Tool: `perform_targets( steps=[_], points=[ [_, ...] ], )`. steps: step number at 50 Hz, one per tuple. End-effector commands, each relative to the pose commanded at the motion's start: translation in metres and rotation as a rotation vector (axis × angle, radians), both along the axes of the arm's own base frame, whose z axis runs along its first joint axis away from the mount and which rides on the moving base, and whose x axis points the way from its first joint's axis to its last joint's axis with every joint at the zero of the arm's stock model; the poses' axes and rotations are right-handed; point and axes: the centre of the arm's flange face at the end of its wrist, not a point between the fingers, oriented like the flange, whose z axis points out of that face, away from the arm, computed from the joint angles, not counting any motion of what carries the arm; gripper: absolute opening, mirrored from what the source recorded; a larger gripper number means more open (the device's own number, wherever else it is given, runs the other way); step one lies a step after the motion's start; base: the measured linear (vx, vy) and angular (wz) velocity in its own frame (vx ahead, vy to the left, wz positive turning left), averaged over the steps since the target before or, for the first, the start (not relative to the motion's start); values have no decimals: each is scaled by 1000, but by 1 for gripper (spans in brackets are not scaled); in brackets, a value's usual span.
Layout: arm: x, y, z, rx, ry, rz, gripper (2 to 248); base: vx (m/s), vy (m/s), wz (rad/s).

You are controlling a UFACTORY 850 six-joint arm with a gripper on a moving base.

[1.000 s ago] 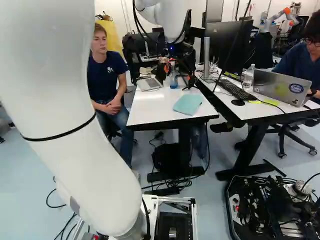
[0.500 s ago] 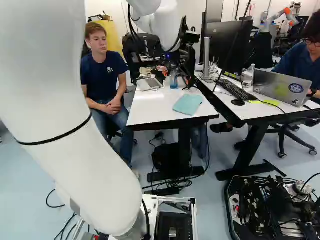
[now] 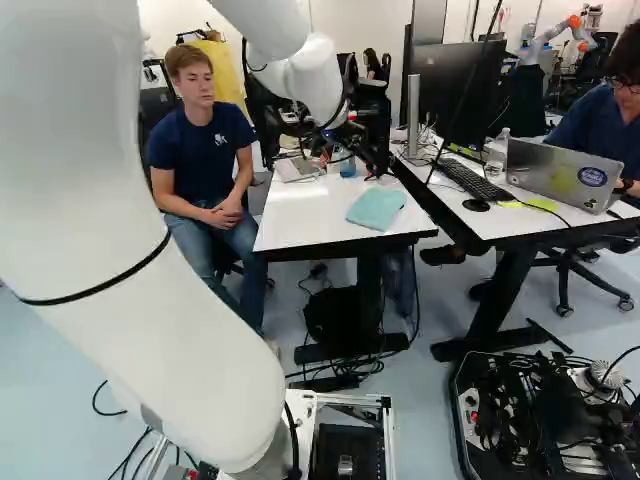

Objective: Clean the table with the green towel

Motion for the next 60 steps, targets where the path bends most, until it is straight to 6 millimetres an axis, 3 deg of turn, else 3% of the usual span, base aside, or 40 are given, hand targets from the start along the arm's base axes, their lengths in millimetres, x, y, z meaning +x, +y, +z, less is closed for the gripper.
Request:
perform_targets(
  steps=[23, 60],
  points=[
    [-32, 35, -53, -86, -111, 58, 247, 0, 0, 0],
    [-107, 88, -133, -190, -311, 180, 247, 0, 0, 0]
  ],
)
